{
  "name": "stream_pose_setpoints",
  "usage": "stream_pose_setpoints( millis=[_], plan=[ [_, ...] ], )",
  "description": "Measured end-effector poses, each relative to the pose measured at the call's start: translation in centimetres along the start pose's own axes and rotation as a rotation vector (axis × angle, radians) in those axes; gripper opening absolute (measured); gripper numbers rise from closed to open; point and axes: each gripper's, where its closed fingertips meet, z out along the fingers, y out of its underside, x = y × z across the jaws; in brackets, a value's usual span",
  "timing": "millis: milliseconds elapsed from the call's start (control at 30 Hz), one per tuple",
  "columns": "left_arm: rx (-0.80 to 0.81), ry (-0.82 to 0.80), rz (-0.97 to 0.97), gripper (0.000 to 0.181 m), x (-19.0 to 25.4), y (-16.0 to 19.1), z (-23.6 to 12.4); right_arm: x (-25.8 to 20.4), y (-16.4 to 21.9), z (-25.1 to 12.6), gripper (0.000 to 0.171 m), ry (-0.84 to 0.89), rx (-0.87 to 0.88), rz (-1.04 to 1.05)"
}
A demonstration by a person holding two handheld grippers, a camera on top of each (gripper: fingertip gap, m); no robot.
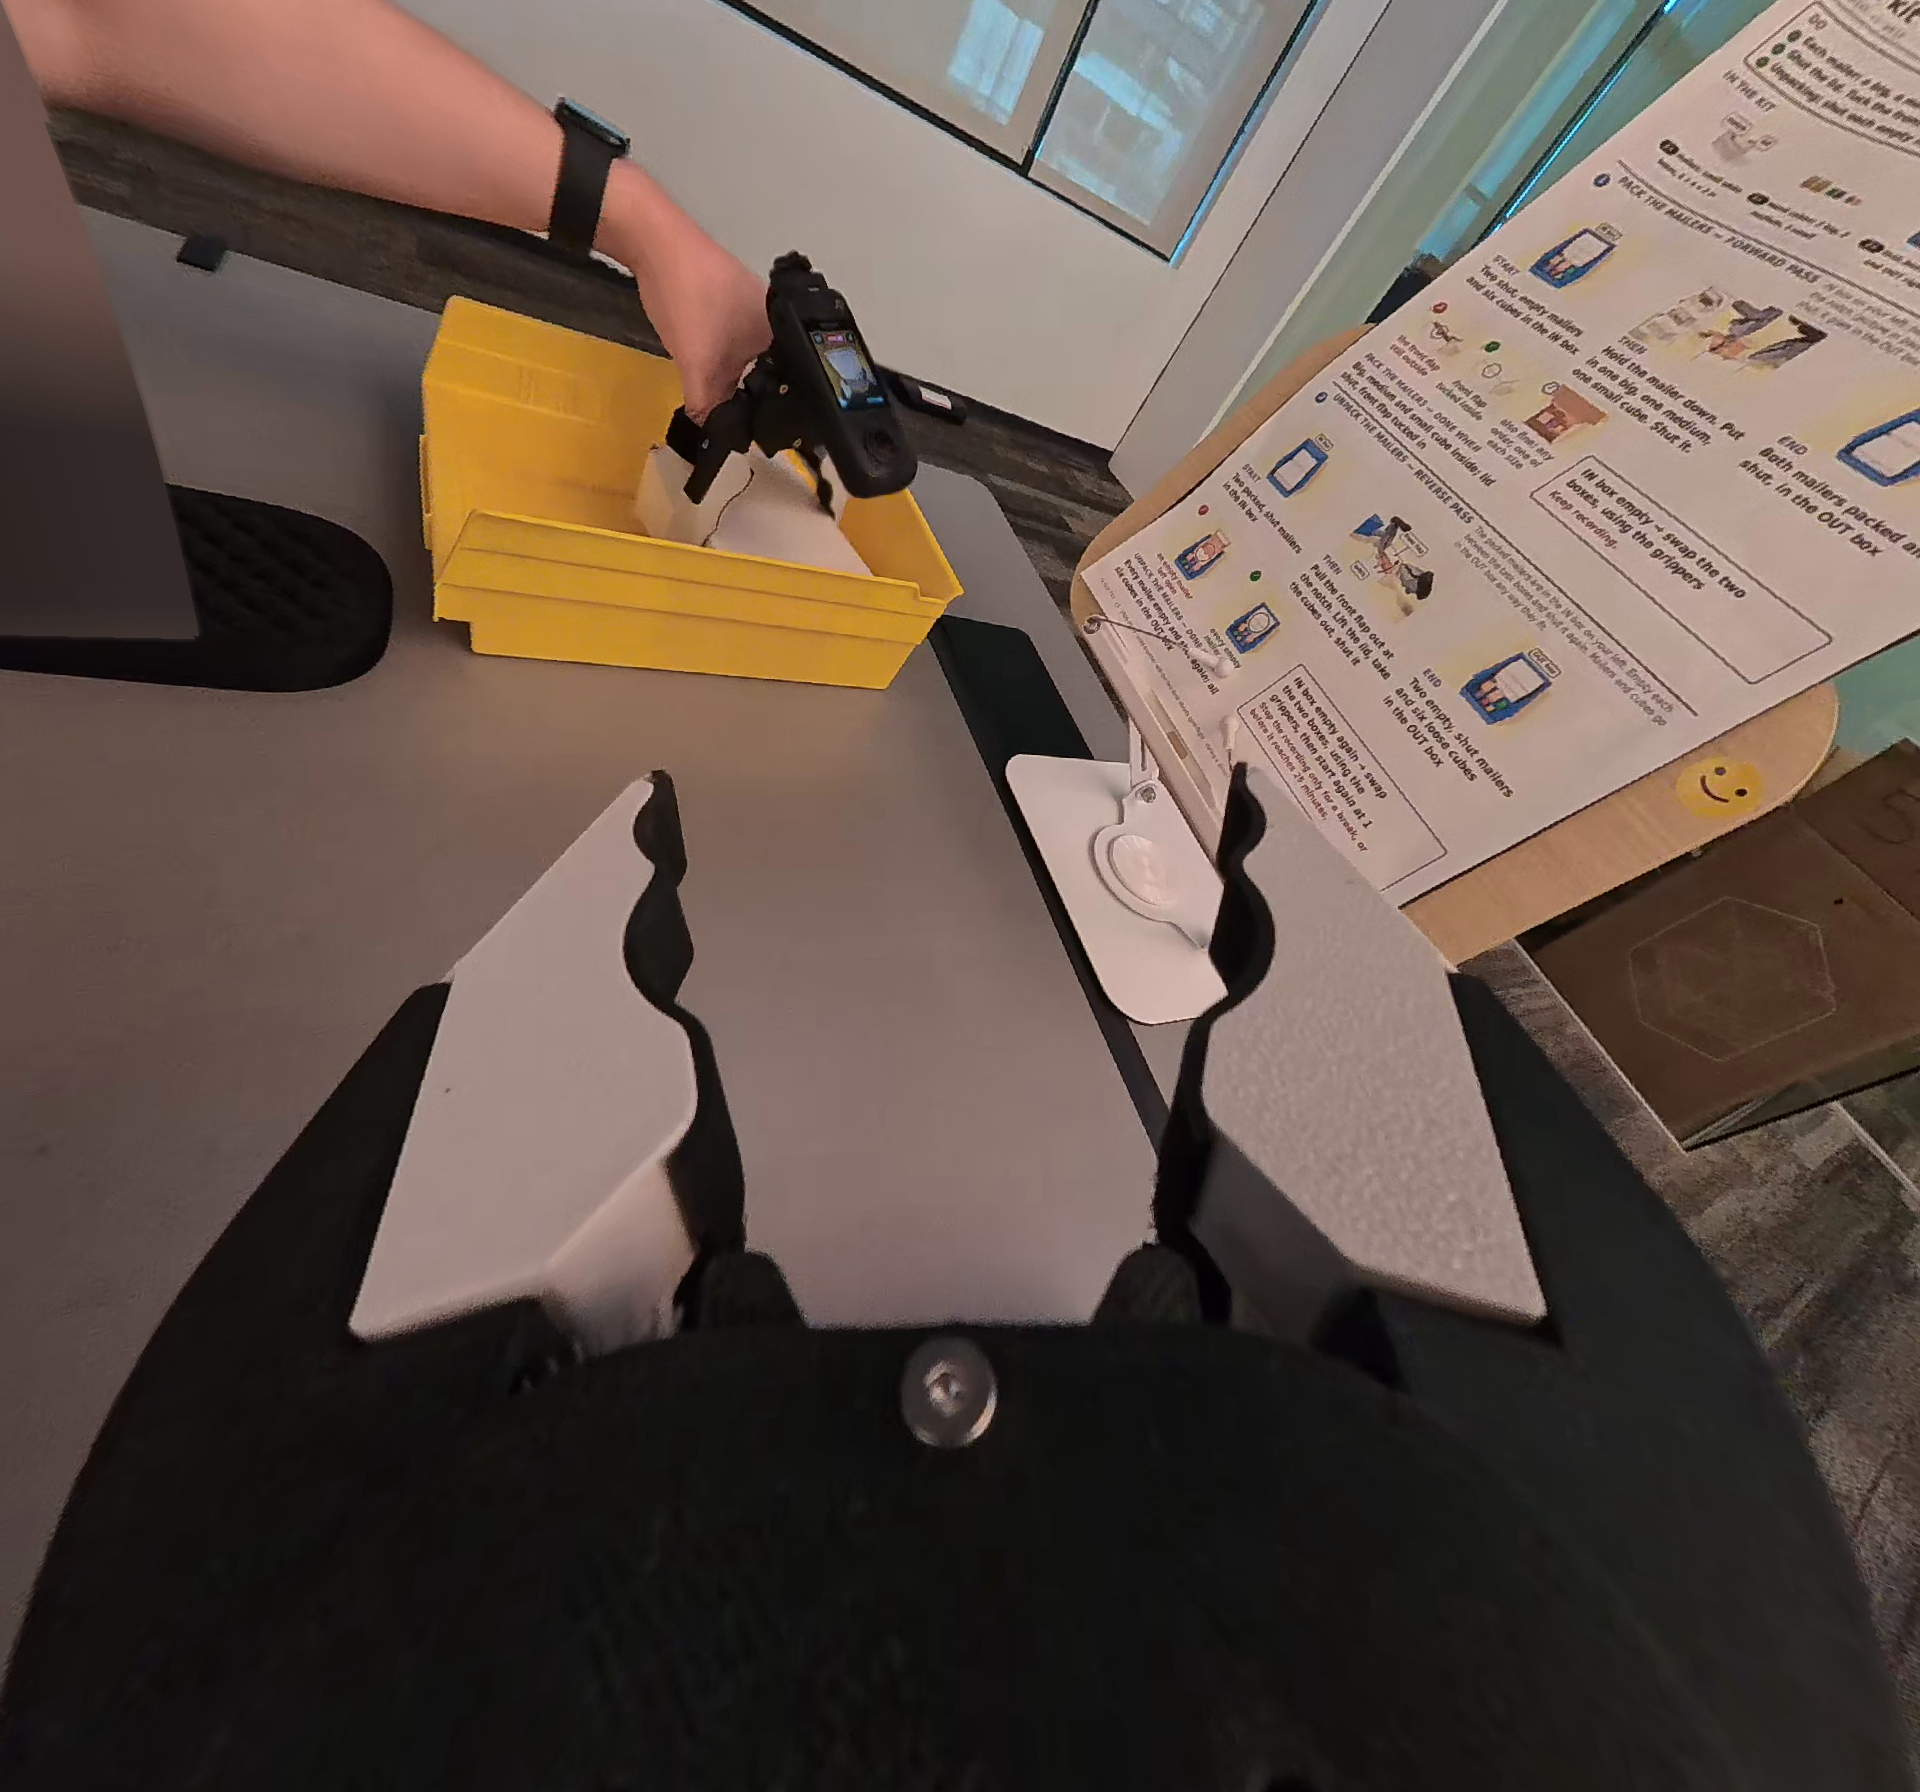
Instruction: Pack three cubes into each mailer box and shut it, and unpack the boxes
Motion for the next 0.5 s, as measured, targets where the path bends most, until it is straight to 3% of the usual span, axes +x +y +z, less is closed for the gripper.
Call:
stream_pose_setpoints(
  millis=[300, 500],
  plan=[
    [-0.084, -0.111, -0.027, 0.132, -0.7, 1.1, -3.6, -0.3, -0.5, -0.5, 0.101, -0.004, 0.013, -0.016],
    [-0.157, -0.211, -0.025, 0.131, -0.9, 1.9, -8.1, -0.7, -0.5, -0.2, 0.101, -0.002, -0.002, -0.025]
  ],
)
